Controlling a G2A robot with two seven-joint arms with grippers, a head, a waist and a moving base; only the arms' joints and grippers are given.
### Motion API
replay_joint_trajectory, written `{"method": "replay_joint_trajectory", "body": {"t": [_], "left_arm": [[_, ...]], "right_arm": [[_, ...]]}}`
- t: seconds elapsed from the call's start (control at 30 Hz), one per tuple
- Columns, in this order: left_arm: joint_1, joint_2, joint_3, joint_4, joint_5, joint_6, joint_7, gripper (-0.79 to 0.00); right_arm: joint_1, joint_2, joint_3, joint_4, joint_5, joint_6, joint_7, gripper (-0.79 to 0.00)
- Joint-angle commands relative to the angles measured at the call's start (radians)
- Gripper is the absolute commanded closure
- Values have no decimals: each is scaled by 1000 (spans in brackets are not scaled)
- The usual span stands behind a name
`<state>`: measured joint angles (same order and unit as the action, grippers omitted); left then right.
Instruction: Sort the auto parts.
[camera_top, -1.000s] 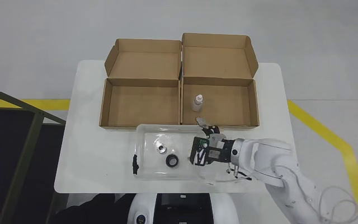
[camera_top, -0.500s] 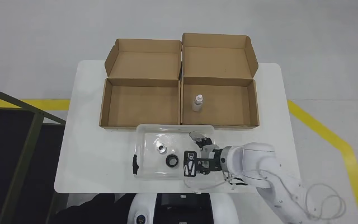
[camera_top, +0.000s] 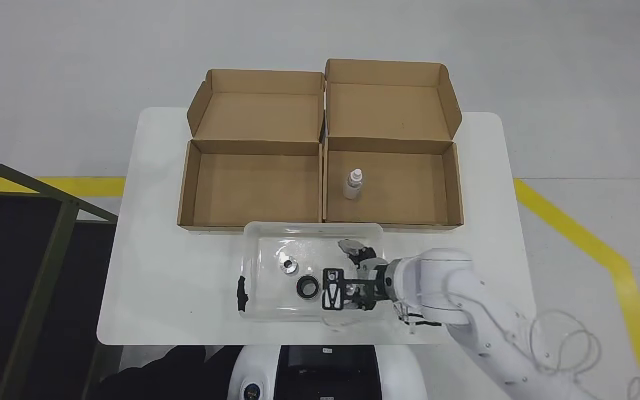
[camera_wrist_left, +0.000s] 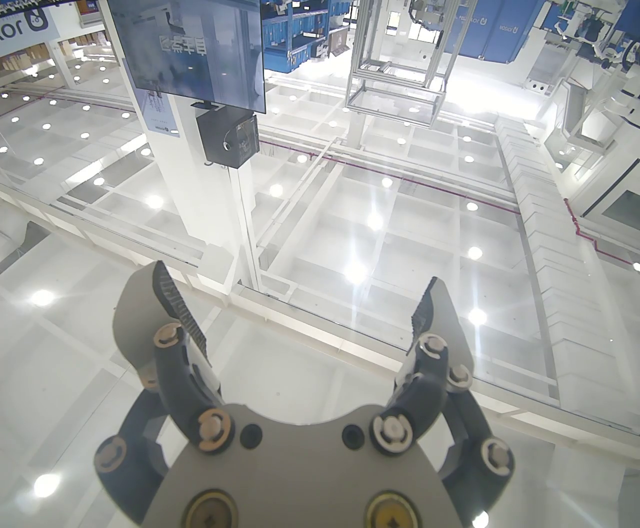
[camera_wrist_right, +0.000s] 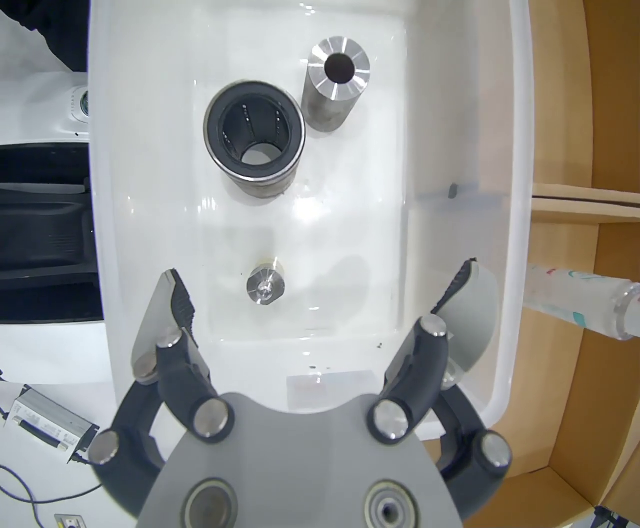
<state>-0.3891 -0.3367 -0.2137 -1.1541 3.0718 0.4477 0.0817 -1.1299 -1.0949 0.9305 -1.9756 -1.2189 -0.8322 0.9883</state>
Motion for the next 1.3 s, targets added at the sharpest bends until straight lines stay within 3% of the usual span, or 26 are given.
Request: {"method": "replay_joint_trajectory", "body": {"t": [0.0, 0.3, 0.47, 0.53, 0.6, 0.63, 0.67, 0.97, 1.07, 1.27], "left_arm": [[0, 0, 0, 0, 0, 0, 0, -785], [0, 0, 0, 0, 0, 0, 0, -785], [0, 0, 0, 0, 0, 0, 0, -785], [0, 0, 0, 0, 0, 0, 0, -785], [0, 0, 0, 0, 0, 0, 0, -785], [0, 0, 0, 0, 0, 0, 0, -785], [0, 0, 0, 0, 0, 0, 0, -785], [0, 0, 0, 0, 0, 0, 0, -785], [0, 0, 0, 0, 0, 0, 0, -785], [0, 0, 0, 0, 0, 0, 0, -785]], "right_arm": [[8, 1, -11, 10, 1, 7, 7, -785], [55, 3, -68, 73, 13, 35, 34, -662], [82, 5, -102, 99, 25, 46, 46, -677], [92, 7, -117, 105, 24, 53, 52, -650], [101, 9, -132, 109, 29, 58, 57, -533], [107, 11, -142, 112, 26, 62, 62, -388], [112, 13, -151, 114, 28, 65, 64, -342], [164, 31, -213, 126, 73, 91, 91, -191], [178, 39, -229, 117, 94, 97, 96, 0], [196, 55, -235, 64, 122, 104, 103, 0]]}}
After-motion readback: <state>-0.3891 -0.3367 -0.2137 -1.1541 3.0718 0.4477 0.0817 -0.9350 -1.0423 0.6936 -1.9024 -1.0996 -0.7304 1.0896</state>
